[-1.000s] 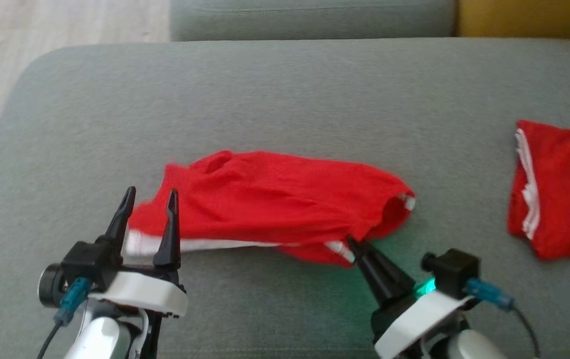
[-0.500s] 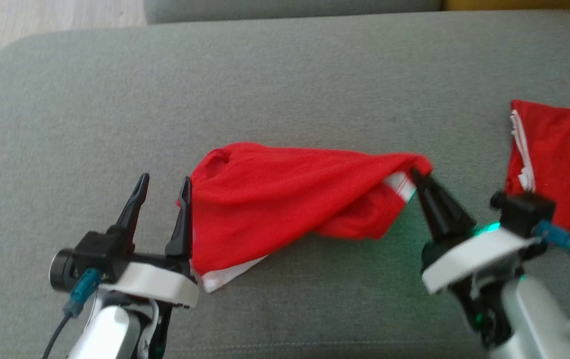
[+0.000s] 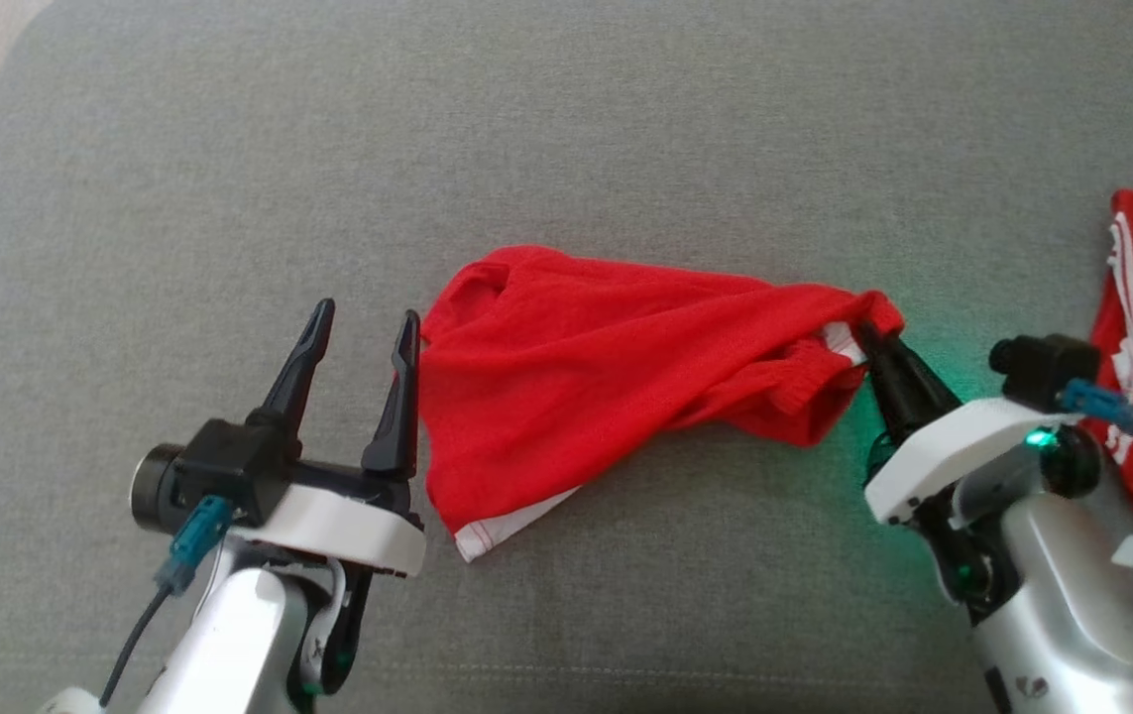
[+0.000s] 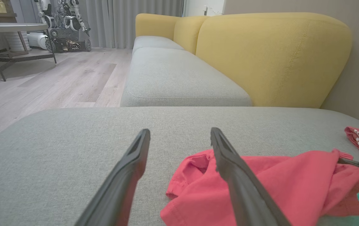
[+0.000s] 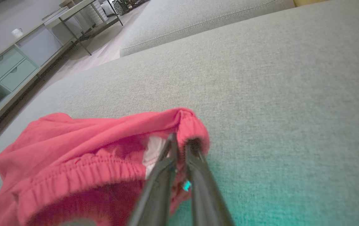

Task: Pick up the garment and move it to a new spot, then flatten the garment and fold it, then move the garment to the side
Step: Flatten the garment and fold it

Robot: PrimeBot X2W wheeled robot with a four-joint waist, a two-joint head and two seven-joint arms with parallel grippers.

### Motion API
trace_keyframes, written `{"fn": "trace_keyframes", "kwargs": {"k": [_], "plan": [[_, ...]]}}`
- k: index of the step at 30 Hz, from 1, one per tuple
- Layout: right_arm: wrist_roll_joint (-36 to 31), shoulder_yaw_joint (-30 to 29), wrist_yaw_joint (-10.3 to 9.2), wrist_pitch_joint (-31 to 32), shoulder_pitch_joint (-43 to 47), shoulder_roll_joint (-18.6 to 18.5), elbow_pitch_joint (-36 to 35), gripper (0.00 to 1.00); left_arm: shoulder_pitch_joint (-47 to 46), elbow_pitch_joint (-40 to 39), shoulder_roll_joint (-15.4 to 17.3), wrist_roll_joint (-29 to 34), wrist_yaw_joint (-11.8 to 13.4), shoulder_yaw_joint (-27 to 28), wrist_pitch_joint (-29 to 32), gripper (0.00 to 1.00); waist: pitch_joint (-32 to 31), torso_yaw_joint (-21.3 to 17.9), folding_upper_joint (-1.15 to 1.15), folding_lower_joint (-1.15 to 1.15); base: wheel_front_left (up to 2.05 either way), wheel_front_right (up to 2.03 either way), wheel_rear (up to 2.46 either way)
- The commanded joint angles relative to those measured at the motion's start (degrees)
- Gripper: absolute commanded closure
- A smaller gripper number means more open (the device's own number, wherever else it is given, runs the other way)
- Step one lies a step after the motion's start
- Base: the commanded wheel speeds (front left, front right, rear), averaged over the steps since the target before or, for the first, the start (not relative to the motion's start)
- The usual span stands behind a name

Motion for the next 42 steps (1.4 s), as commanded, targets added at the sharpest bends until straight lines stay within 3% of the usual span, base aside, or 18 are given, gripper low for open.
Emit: {"fn": "trace_keyframes", "kwargs": {"k": [1,8,17,28,42], "plan": [[0.9,2.0,-0.04,-1.3,-1.5,-0.3,-1.0,0.00,-2.3,-1.3,0.4,0.6,-0.2,2.3,-0.7,0.00,-0.1,-0.5,0.00,0.00,0.00,0.00,0.00],[1.4,3.8,-0.04,-5.2,1.2,-1.9,-2.5,0.00,-0.6,-0.5,0.5,1.0,-0.4,3.8,-0.7,0.00,-2.6,-3.0,0.00,0.00,0.00,0.00,0.00],[-7.3,-1.5,-0.04,-8.8,7.0,-2.7,-15.5,0.00,3.2,-0.3,1.3,1.1,0.3,5.7,-0.7,0.00,-6.6,-5.6,0.00,0.00,0.00,0.00,0.00],[-15.6,-5.0,-0.04,-5.1,16.4,1.3,-29.7,0.00,8.0,-0.2,2.8,1.0,1.7,6.5,-0.4,0.00,-10.4,-6.8,0.00,0.00,0.00,0.00,0.00],[-15.7,-6.7,-0.04,-2.9,19.7,3.3,-33.4,0.00,9.5,-1.0,3.6,0.6,2.4,5.7,1.5,0.00,-10.6,-7.5,0.00,0.00,0.00,0.00,0.00]]}}
